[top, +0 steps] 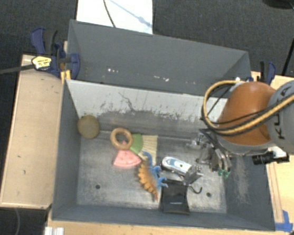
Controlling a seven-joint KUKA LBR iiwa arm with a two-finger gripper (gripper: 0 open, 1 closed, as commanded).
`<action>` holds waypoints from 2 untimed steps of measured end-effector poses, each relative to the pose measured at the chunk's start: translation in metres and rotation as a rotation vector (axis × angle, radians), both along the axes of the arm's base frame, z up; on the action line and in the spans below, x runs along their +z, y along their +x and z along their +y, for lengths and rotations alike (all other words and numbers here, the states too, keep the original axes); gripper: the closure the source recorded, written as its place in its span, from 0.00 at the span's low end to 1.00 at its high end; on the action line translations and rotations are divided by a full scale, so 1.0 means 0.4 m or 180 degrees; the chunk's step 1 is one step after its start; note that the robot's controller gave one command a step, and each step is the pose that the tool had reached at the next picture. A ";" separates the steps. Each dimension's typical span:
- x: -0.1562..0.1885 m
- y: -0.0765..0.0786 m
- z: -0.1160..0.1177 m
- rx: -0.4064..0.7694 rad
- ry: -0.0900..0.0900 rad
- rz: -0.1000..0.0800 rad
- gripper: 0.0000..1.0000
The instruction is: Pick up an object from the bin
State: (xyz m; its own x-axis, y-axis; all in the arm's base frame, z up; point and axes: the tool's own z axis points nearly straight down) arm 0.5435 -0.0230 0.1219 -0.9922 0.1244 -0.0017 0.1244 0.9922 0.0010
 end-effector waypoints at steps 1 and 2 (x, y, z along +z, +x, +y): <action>-0.041 0.009 -0.001 -0.0068 -0.0001 -0.0022 0.00; -0.115 0.038 0.021 -0.0409 0.0006 -0.0004 1.00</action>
Offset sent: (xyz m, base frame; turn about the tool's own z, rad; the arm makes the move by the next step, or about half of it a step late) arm 0.0122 0.0076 -0.0519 0.1288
